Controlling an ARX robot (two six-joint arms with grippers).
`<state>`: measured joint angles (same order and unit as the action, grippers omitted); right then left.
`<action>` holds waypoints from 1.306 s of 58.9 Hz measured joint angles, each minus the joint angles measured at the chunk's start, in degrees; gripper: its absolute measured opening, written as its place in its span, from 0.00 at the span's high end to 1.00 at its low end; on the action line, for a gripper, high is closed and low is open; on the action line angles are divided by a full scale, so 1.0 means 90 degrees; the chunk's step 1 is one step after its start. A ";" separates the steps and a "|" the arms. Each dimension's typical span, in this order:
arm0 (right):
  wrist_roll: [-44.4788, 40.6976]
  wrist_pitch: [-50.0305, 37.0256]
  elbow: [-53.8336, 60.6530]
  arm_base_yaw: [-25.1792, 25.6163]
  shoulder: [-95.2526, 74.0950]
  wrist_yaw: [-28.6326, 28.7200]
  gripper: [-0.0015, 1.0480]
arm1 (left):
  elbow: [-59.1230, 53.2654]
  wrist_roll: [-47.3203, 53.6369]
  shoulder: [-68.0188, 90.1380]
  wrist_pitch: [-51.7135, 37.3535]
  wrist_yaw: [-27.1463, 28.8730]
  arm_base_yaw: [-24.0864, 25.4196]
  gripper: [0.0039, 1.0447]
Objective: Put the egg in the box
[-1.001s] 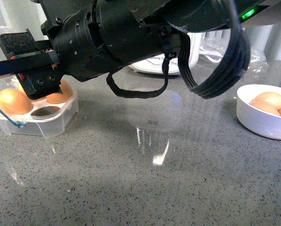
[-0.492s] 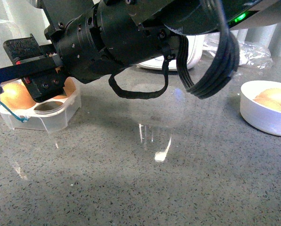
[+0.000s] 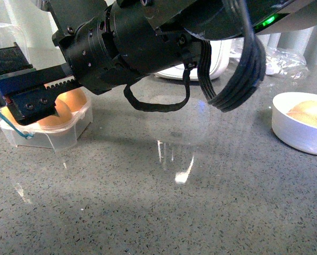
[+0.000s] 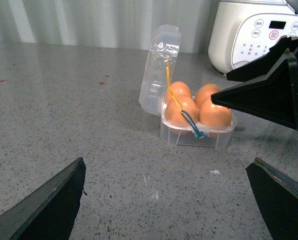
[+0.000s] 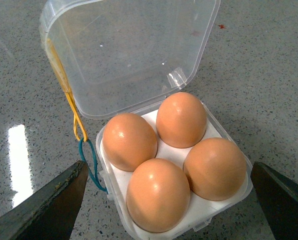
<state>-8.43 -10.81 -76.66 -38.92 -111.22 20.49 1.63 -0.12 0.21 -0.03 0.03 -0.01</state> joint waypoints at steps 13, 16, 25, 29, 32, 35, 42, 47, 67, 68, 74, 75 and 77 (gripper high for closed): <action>0.0002 -0.0112 0.0015 0.0075 0.0039 -0.0056 0.07 | 0.0000 0.0002 0.0000 0.0000 0.0000 0.0000 0.06; 0.0005 -0.0160 0.0022 0.0104 0.0070 -0.0107 0.07 | 0.0000 0.0000 0.0000 0.0000 0.0000 0.0000 0.06; 0.0146 -0.0447 0.0204 0.0318 0.0311 -0.0260 0.07 | 0.0000 0.0000 0.0000 0.0000 0.0000 0.0000 0.06; 0.0206 -0.0551 0.0306 0.0444 0.0444 -0.0389 0.07 | 0.0000 0.0000 0.0000 0.0000 0.0000 0.0000 0.06; 0.0284 -0.0673 0.0452 0.0631 0.0624 -0.0590 0.07 | 0.0000 0.0000 0.0000 0.0000 0.0000 0.0000 0.06; 0.0347 -0.0797 0.0624 0.0860 0.0823 -0.0891 0.07 | 0.0000 0.0000 0.0000 0.0000 0.0000 0.0000 0.06; 0.0495 -0.1032 0.1088 0.1341 0.1256 -0.1457 0.07 | 0.0000 0.0000 0.0000 0.0000 0.0000 0.0000 0.06; 0.0648 -0.1285 0.1807 0.1906 0.1892 -0.1999 0.07 | 0.0000 0.0000 0.0000 0.0000 0.0000 0.0000 0.06; 0.0561 -0.1443 0.3818 0.3937 0.4612 -0.2659 0.07 | 0.0000 0.0000 0.0000 0.0000 0.0000 0.0000 0.06; 0.0510 -0.1450 0.3878 0.4061 0.4755 -0.2659 0.07 | 0.0000 0.0002 0.0000 0.0000 0.0000 0.0000 0.06; 0.0345 -0.1472 0.4165 0.4716 0.5406 -0.2603 0.07 | 0.0000 0.0000 0.0000 0.0000 0.0000 0.0000 0.06; 0.0311 -0.1469 0.4233 0.4877 0.5552 -0.2596 0.07 | 0.0000 0.0000 0.0000 0.0000 0.0002 0.0000 0.06; 0.0228 -0.1472 0.4345 0.5100 0.5770 -0.2599 0.07 | 0.0000 0.0000 0.0000 0.0000 0.0000 0.0000 0.06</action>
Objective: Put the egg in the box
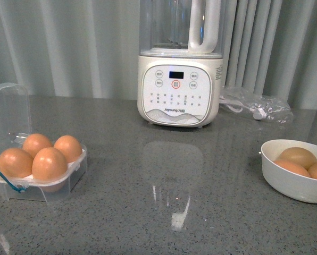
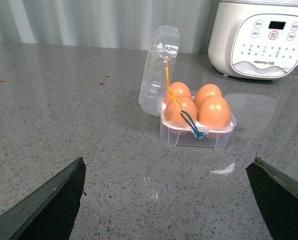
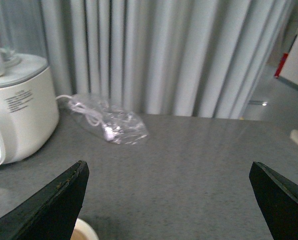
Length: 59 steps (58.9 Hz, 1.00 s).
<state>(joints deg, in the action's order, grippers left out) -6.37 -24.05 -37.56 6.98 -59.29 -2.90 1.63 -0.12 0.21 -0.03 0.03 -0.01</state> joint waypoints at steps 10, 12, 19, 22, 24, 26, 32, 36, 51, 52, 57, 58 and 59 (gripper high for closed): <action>0.0221 0.0493 0.0389 0.0525 0.0792 0.1120 0.19 | 0.0000 0.0002 0.0000 0.0000 0.0000 0.0000 0.06; 0.0340 0.0498 0.0573 0.0515 0.0954 0.1365 0.24 | 0.0000 0.0002 0.0000 0.0000 0.0000 0.0000 0.06; 0.0546 0.0308 0.1331 0.0304 0.1411 0.1401 0.44 | 0.0000 0.0000 -0.0002 0.0000 -0.0002 0.0000 0.06; 0.0583 0.0233 0.1605 0.0231 0.1535 0.1311 0.53 | 0.0000 0.0000 0.0000 0.0000 0.0002 0.0000 0.06; 0.0595 0.0189 0.1753 0.0187 0.1615 0.1256 0.58 | 0.0000 0.0000 0.0000 0.0000 0.0002 0.0000 0.06; 0.0617 0.0124 0.1987 0.0114 0.1766 0.1161 0.66 | 0.0000 0.0002 -0.0002 0.0000 0.0000 0.0000 0.06; 0.0639 0.0007 0.2504 -0.0073 0.2198 0.0981 0.90 | 0.0000 0.0002 -0.0002 0.0000 0.0000 0.0000 0.06; 0.0639 -0.0002 0.2788 -0.0189 0.2450 0.0882 0.97 | 0.0000 0.0000 0.0000 0.0000 0.0002 0.0000 0.06; 0.0641 0.0119 0.3436 -0.0753 0.3264 0.0340 0.97 | 0.0000 0.0000 0.0000 0.0000 0.0002 0.0000 0.06; 0.0641 0.0138 0.3468 -0.0753 0.3315 0.0340 0.97 | 0.0000 0.0000 0.0000 0.0000 0.0000 0.0000 0.06; 0.0641 0.0233 0.3592 -0.0753 0.3519 0.0328 0.97 | 0.0000 0.0000 -0.0002 0.0000 0.0000 0.0000 0.06; 0.0641 0.0260 0.3619 -0.0753 0.3570 0.0328 0.97 | 0.0000 0.0000 -0.0002 0.0000 0.0000 0.0000 0.06; 0.0641 0.0287 0.3643 -0.0753 0.3621 0.0328 0.97 | 0.0000 0.0000 -0.0002 0.0000 0.0000 0.0000 0.06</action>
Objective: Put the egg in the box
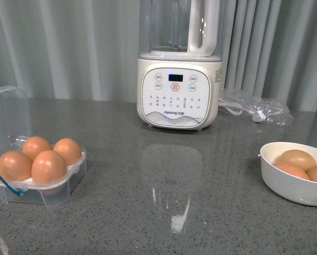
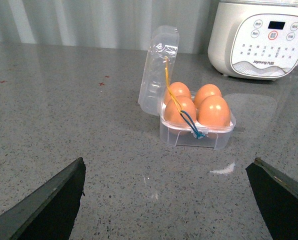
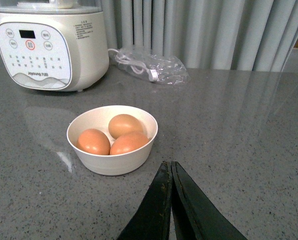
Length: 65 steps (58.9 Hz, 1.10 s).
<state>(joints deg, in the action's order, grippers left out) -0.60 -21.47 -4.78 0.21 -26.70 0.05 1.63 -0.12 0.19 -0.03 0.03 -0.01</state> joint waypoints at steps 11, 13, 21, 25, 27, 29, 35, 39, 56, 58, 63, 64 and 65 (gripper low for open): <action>0.0000 0.0240 0.0151 0.0000 0.0418 0.0002 0.97 | 0.0000 0.0000 0.0002 0.0000 0.0000 0.0000 0.06; 0.0000 0.0321 0.0192 -0.0002 0.0537 0.0000 0.97 | 0.0000 0.0000 0.0000 0.0000 0.0000 0.0000 0.06; 0.0000 0.0619 0.0313 -0.0002 0.0950 0.0002 0.97 | 0.0000 0.0000 0.0000 0.0000 0.0000 0.0000 0.06; -0.0002 0.0566 0.0503 -0.0005 0.1134 0.0000 0.97 | 0.0000 0.0000 0.0000 0.0000 0.0000 0.0000 0.06; 0.0002 0.0610 0.0503 -0.0005 0.1197 0.0000 0.97 | 0.0000 0.0000 0.0000 0.0000 0.0000 0.0000 0.06; 0.0000 0.0665 0.0503 -0.0005 0.1265 0.0000 0.97 | 0.0000 0.0000 0.0000 0.0000 0.0000 0.0000 0.06; 0.0000 0.0877 0.0503 -0.0005 0.1479 0.0000 0.97 | 0.0000 0.0000 0.0000 0.0000 0.0000 0.0000 0.06; 0.0000 0.0998 0.0503 -0.0005 0.1605 0.0000 0.97 | 0.0000 0.0000 0.0000 0.0000 0.0000 0.0000 0.06; 0.0000 0.2288 0.0498 -0.0005 0.2657 0.0002 0.97 | 0.0000 0.0002 0.0000 0.0000 0.0002 0.0000 0.06; 0.0000 0.2344 0.0498 -0.0005 0.2849 0.0002 0.97 | 0.0000 0.0000 0.0002 0.0000 0.0002 0.0000 0.06; 0.0000 0.2365 0.0498 -0.0005 0.2939 0.0000 0.97 | 0.0000 0.0002 0.0000 0.0000 -0.0002 0.0000 0.06; 0.0000 0.2370 0.0498 -0.0005 0.2939 0.0000 0.97 | 0.0000 0.0002 -0.0002 0.0000 -0.0002 0.0000 0.06; 0.0000 0.2378 0.0498 -0.0005 0.2939 0.0000 0.97 | 0.0000 0.0002 -0.0002 0.0000 -0.0002 0.0000 0.06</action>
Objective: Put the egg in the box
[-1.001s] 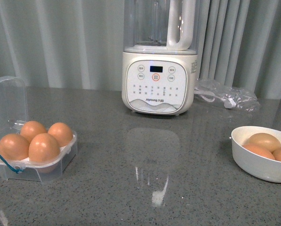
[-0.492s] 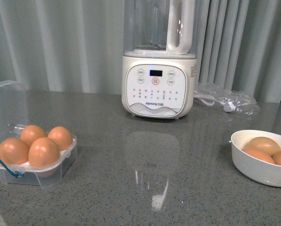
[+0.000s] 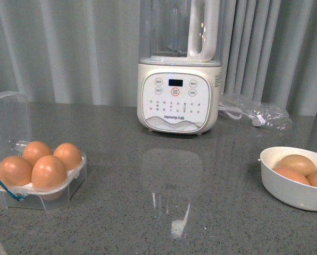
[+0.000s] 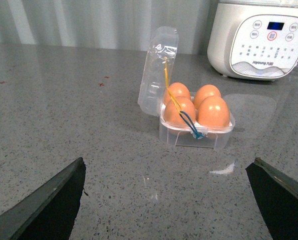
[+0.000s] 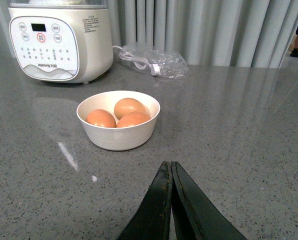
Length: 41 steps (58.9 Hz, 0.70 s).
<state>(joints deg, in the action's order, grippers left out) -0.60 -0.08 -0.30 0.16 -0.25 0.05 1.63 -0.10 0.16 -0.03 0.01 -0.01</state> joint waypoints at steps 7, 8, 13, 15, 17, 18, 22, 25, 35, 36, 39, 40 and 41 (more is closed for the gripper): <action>0.0000 0.0005 0.0000 0.0000 0.0000 0.0005 0.97 | 0.0000 -0.0002 0.0002 0.0000 0.0005 0.0000 0.06; 0.0000 0.0005 0.0000 0.0000 0.0002 0.0002 0.97 | 0.0000 0.0000 0.0002 0.0000 0.0002 0.0000 0.06; 0.0000 0.0005 0.0000 0.0000 0.0002 0.0002 0.83 | 0.0000 -0.0002 0.0002 0.0000 0.0002 0.0000 0.06; -0.0002 0.0005 0.0000 0.0000 0.0002 0.0002 0.78 | 0.0000 -0.0002 0.0002 0.0000 0.0002 0.0000 0.06; 0.0000 0.0005 0.0000 0.0000 0.0002 0.0002 0.73 | 0.0000 -0.0002 0.0002 0.0000 0.0002 0.0000 0.06; 0.0000 0.0005 0.0000 0.0000 0.0002 0.0002 0.70 | 0.0000 0.0000 0.0002 0.0000 0.0002 0.0000 0.06; -0.0002 0.0005 0.0000 0.0000 0.0002 0.0002 0.59 | 0.0000 0.0000 0.0002 0.0000 0.0002 0.0000 0.06; -0.0002 0.0005 0.0000 0.0000 0.0002 0.0002 0.49 | 0.0000 -0.0002 0.0002 0.0000 0.0002 0.0000 0.06; 0.0000 0.0005 0.0000 0.0000 0.0002 0.0002 0.12 | 0.0000 -0.0002 0.0002 0.0000 0.0002 0.0000 0.06; 0.0000 0.0005 0.0000 0.0000 0.0002 0.0002 0.10 | 0.0000 -0.0002 0.0002 0.0000 0.0002 0.0000 0.06; 0.0010 0.0005 0.0000 0.0000 0.0002 0.0002 0.05 | 0.0000 -0.0002 0.0002 0.0000 0.0002 0.0000 0.06; 0.0010 0.0005 0.0000 0.0000 0.0002 0.0002 0.06 | 0.0000 -0.0002 0.0002 0.0000 0.0002 0.0000 0.06; 0.0010 0.0005 0.0000 0.0000 0.0002 0.0002 0.06 | 0.0000 -0.0002 0.0002 0.0000 0.0002 0.0000 0.06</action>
<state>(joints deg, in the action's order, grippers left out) -0.51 -0.03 -0.30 0.16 -0.23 0.08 1.63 -0.12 0.19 -0.03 0.03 -0.01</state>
